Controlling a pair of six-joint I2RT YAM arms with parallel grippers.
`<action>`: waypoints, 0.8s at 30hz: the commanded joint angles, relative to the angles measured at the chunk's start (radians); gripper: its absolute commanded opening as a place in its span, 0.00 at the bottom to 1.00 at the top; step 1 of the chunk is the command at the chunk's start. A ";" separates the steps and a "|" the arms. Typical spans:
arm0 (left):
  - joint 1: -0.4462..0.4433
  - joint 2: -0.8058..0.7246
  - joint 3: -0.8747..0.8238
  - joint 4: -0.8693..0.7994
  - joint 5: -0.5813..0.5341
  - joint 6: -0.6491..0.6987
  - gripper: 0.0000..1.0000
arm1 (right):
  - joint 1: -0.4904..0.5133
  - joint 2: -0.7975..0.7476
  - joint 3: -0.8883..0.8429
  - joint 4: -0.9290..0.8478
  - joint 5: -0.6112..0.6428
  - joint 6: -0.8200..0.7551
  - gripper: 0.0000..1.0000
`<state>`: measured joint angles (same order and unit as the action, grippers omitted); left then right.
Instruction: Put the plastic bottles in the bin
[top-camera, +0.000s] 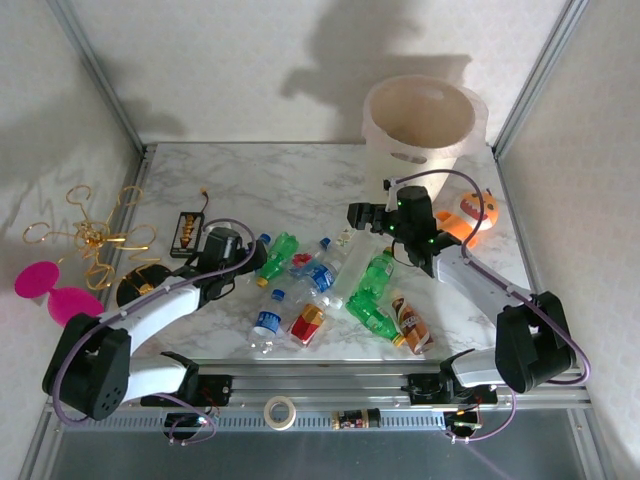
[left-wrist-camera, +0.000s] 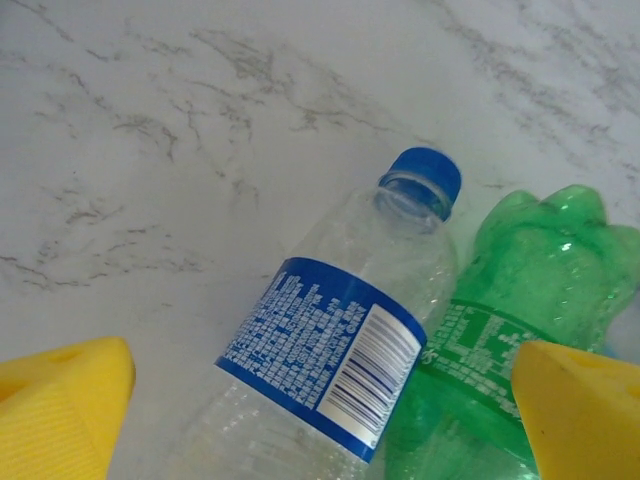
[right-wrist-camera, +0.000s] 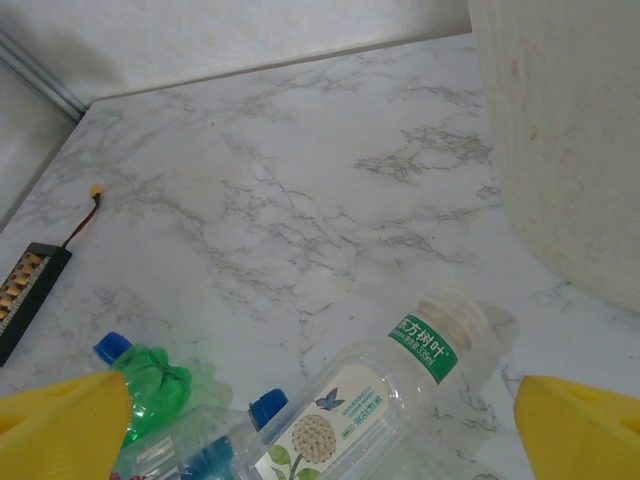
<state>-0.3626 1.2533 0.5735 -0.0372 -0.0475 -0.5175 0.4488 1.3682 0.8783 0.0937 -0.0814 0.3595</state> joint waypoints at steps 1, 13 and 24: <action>0.003 0.036 -0.012 -0.015 0.012 0.033 0.96 | -0.005 -0.032 -0.014 0.021 0.001 0.006 0.99; 0.004 0.178 -0.019 0.052 0.036 0.044 0.89 | -0.013 -0.013 -0.030 0.057 -0.044 0.015 0.99; 0.004 0.213 -0.015 0.072 0.011 0.059 0.66 | -0.012 0.026 0.011 0.044 -0.066 0.013 0.99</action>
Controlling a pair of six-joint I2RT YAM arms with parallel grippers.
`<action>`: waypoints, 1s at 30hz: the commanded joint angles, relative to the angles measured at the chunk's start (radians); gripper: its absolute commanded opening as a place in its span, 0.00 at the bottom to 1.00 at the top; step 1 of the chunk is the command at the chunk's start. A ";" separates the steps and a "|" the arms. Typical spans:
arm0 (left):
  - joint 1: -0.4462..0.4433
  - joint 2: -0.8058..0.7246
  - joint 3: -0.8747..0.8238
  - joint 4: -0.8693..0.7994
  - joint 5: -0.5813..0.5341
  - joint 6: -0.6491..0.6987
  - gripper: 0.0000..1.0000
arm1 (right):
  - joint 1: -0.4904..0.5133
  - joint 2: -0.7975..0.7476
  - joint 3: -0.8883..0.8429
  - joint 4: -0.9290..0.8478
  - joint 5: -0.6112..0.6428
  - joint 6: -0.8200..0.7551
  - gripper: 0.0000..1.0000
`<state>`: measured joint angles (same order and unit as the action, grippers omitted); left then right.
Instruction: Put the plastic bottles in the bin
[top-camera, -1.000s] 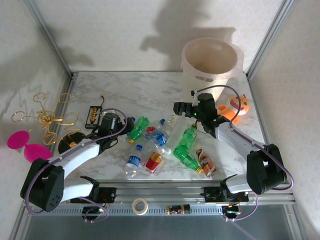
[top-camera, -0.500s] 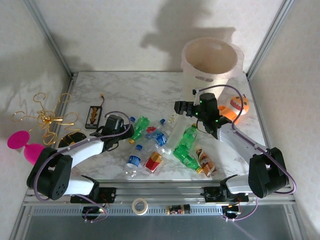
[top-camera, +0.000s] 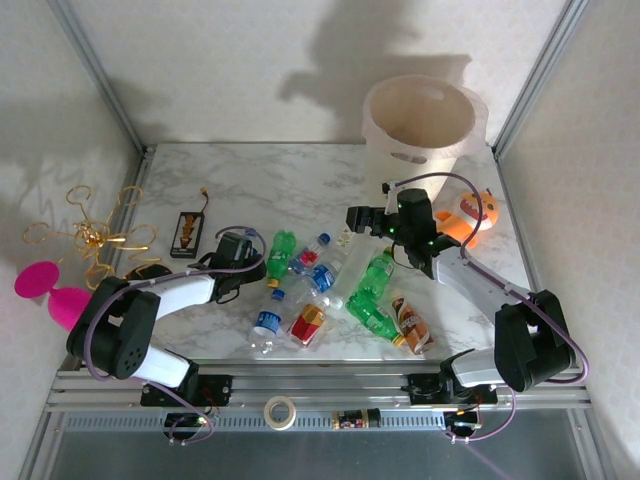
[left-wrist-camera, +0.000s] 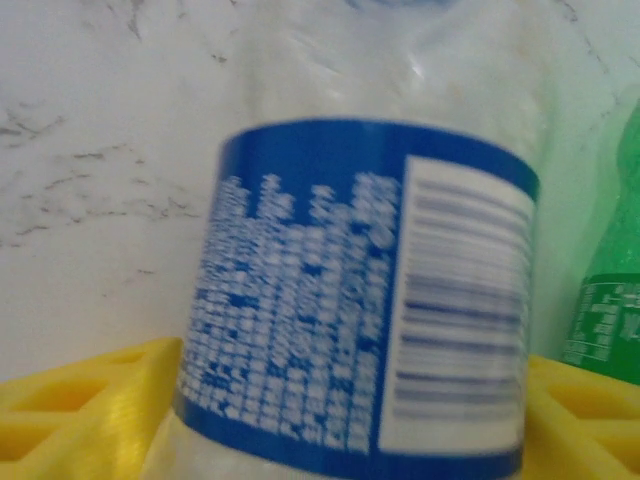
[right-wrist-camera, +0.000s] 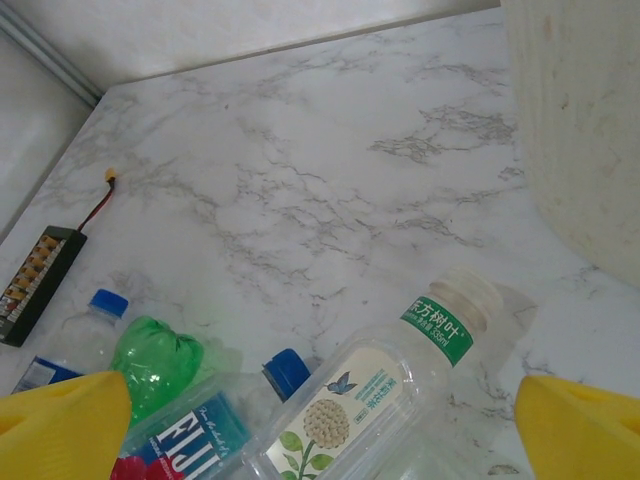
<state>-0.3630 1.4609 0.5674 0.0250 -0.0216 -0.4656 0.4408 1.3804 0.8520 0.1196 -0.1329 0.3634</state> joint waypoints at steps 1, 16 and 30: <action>0.005 -0.001 -0.015 0.013 -0.019 0.007 0.62 | -0.004 0.015 0.039 0.020 -0.013 0.011 0.99; 0.003 -0.309 -0.099 0.219 -0.012 0.014 0.44 | 0.006 -0.047 -0.024 0.215 -0.168 0.134 0.99; -0.160 -0.401 -0.148 0.664 0.143 0.068 0.42 | 0.111 0.018 -0.023 0.488 -0.363 0.262 0.99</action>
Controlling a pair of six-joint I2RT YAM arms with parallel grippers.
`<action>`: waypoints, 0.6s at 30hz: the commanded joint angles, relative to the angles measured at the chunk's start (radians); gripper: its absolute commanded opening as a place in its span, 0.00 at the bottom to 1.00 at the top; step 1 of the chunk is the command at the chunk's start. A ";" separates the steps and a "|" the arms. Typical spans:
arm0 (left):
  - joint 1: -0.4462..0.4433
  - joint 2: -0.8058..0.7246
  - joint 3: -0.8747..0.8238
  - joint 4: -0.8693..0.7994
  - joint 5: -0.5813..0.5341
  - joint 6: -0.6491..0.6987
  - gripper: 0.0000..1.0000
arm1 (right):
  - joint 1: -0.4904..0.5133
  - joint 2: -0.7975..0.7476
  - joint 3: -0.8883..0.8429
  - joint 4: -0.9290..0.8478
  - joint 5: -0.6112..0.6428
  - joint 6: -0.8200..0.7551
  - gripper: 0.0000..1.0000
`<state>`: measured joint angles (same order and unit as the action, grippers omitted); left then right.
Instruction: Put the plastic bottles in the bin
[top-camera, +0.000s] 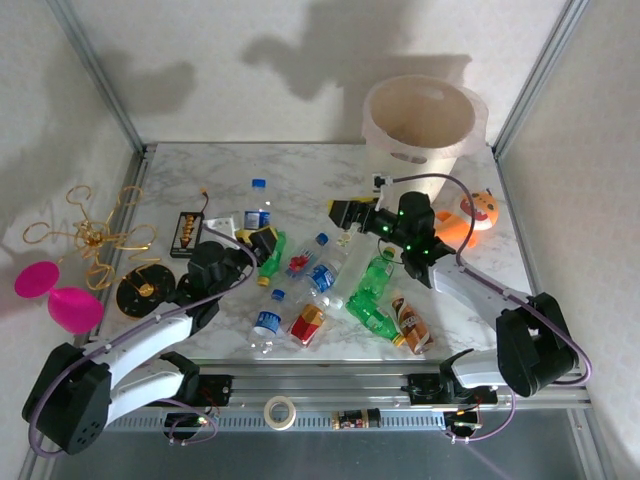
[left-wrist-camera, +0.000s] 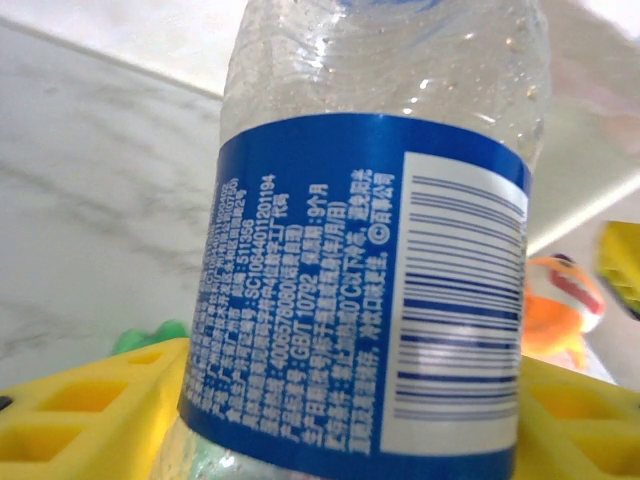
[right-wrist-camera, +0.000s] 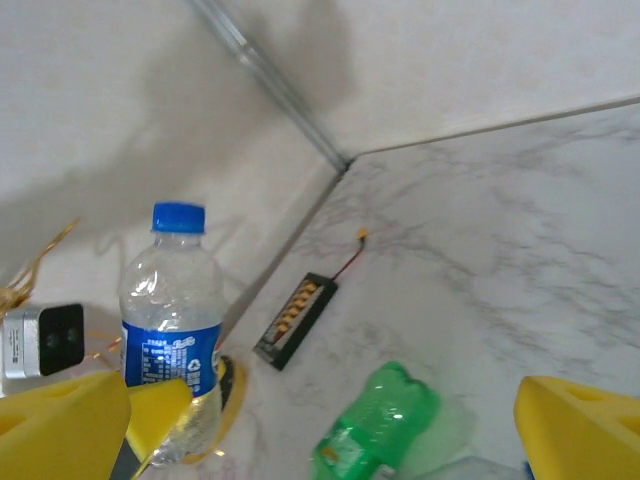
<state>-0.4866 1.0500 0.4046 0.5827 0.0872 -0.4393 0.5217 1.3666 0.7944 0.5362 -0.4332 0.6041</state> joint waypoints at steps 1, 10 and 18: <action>-0.053 0.017 0.022 0.108 0.032 0.049 0.42 | 0.046 0.042 0.045 0.077 -0.073 0.019 0.99; -0.129 0.050 0.040 0.123 0.019 0.072 0.42 | 0.150 0.124 0.119 0.125 -0.121 0.000 0.97; -0.181 0.074 0.040 0.141 0.004 0.080 0.42 | 0.168 0.198 0.159 0.151 -0.151 0.027 0.93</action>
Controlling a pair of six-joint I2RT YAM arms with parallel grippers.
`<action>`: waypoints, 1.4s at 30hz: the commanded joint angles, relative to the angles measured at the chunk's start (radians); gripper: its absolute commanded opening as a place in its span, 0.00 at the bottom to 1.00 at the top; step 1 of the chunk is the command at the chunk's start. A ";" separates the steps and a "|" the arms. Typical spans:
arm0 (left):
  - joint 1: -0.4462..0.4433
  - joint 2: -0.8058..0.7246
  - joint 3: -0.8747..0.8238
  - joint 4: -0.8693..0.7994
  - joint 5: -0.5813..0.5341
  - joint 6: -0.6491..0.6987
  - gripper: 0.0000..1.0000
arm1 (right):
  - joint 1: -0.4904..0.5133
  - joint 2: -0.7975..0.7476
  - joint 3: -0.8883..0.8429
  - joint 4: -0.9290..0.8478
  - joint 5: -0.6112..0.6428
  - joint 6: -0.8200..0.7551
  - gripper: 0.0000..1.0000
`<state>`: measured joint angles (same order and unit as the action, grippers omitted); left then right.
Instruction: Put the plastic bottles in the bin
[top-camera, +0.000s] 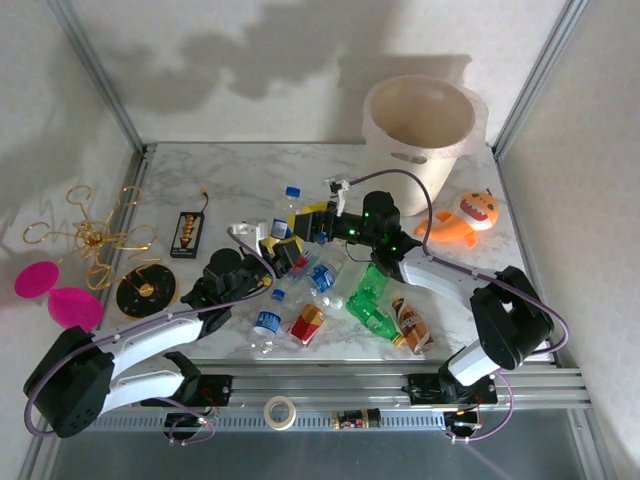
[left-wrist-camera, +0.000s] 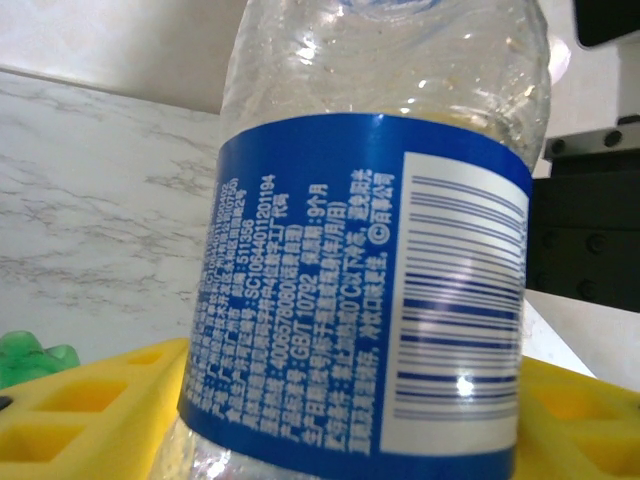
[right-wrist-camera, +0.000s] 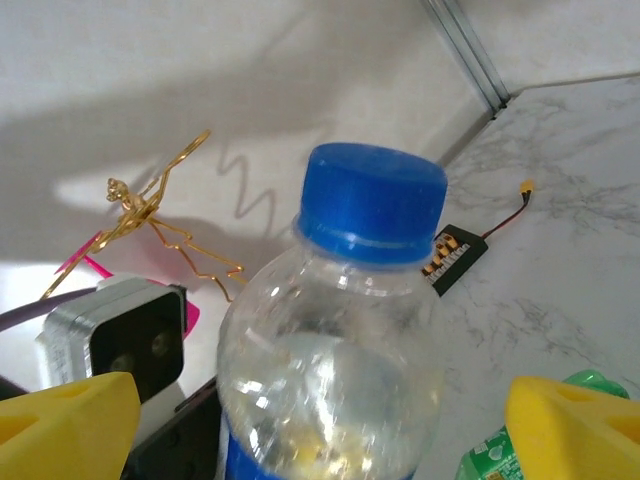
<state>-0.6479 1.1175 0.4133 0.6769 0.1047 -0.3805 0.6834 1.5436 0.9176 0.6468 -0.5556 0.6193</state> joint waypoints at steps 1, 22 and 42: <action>-0.025 0.008 0.030 0.050 -0.017 0.023 0.42 | 0.007 0.029 0.039 0.043 -0.029 0.013 0.91; -0.056 -0.012 0.014 0.067 -0.100 -0.007 0.89 | 0.006 0.053 0.066 -0.016 -0.019 -0.020 0.51; -0.017 -0.106 -0.125 0.038 -0.522 -0.183 1.00 | -0.244 -0.194 0.277 -0.515 0.441 -0.306 0.44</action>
<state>-0.6781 0.9897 0.3008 0.7143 -0.3565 -0.5045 0.4820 1.3777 1.1114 0.2146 -0.2203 0.3923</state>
